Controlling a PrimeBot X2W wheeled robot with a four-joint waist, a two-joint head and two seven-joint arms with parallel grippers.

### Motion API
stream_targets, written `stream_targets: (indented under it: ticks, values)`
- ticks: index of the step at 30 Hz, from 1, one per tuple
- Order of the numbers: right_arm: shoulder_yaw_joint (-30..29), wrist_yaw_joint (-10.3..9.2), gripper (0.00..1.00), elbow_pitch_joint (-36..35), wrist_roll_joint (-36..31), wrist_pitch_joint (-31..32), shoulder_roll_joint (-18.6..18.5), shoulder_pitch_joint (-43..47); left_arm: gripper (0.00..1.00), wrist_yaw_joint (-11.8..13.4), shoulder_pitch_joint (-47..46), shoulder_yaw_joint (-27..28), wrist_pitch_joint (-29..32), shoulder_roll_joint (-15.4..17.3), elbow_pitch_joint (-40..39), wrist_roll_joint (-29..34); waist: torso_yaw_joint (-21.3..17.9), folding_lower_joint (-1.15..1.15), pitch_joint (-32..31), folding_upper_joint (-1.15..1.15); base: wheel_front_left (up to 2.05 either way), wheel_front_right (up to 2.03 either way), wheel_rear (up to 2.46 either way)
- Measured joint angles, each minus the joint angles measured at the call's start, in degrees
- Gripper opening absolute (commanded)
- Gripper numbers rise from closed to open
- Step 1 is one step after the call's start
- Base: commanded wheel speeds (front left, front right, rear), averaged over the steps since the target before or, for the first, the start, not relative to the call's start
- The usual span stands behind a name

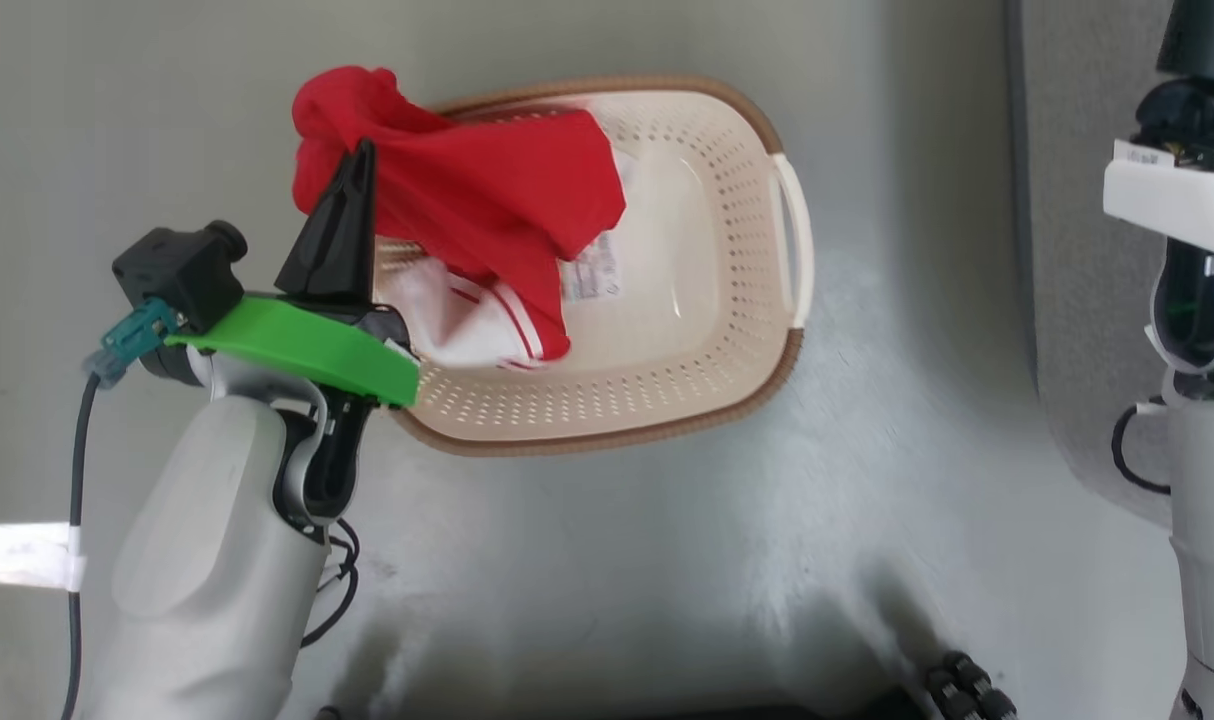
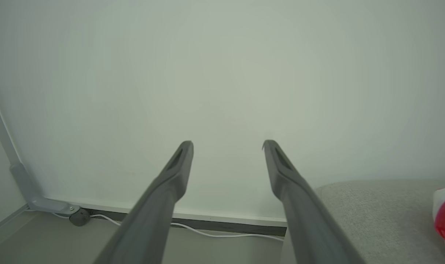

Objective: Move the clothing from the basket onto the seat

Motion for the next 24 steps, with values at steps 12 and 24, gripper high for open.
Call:
stream_targets:
  ticks: [12,24]
  values:
    - [-0.86,1.63,1.00,3.37,-0.01,0.00,-0.26,6.98,0.00,-0.24,5.38,1.35,-0.01,0.19,-3.00,-1.33,6.33,0.00,-10.36,0.00,0.00,0.00,0.00]
    - [0.70,2.98,1.00,8.32,0.16,0.00,2.40,15.38,0.00,-0.25,12.56,2.98,-0.02,2.92,-6.65,-0.82,8.67,0.00,-22.04,0.00,0.00,0.00,0.00]
